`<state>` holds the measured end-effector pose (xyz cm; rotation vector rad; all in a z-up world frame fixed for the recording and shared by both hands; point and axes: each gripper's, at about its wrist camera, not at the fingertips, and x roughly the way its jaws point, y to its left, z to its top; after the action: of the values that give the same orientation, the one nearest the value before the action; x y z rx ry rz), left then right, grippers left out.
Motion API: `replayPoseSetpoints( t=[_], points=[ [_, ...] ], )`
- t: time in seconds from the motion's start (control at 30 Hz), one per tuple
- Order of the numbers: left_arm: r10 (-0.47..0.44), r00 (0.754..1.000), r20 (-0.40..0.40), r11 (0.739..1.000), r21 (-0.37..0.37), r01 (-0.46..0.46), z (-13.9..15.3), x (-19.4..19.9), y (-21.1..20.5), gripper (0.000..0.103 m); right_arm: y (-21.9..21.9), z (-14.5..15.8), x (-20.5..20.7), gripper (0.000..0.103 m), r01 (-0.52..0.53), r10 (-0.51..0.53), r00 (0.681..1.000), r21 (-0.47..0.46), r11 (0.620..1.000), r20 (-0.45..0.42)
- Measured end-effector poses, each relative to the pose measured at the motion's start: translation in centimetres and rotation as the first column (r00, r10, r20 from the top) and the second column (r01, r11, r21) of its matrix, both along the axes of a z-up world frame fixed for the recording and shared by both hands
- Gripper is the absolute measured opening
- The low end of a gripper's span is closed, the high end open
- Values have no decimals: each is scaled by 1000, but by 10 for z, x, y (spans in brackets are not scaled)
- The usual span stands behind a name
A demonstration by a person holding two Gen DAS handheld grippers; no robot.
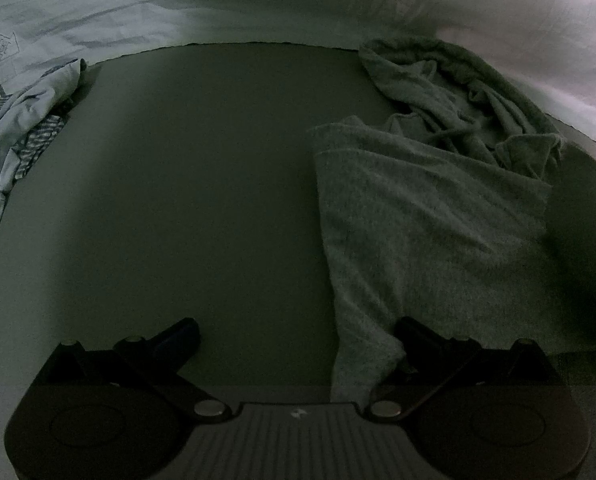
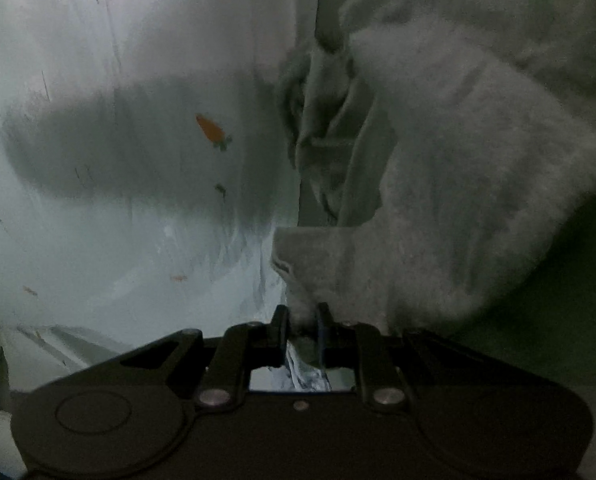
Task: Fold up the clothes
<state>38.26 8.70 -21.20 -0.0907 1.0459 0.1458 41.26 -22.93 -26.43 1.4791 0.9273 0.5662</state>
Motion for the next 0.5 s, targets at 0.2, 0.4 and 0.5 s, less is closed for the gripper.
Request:
replayPoseSetpoints(
  t=[0.2, 0.4, 0.5],
  points=[
    [0, 1000, 4, 1000, 0, 0, -1, -1, -1, 103, 26, -1, 12, 17, -55, 54, 998, -53, 997, -16],
    [3, 1000, 6, 1000, 0, -3, -2, -1, -1, 103, 28, 10, 1, 43, -68, 67, 998, -127, 990, -17],
    [6, 1000, 5, 1000, -1, -6, -2, -1, -2, 103, 14, 29, -2, 48, -41, 51, 998, -195, 980, 49]
  ],
)
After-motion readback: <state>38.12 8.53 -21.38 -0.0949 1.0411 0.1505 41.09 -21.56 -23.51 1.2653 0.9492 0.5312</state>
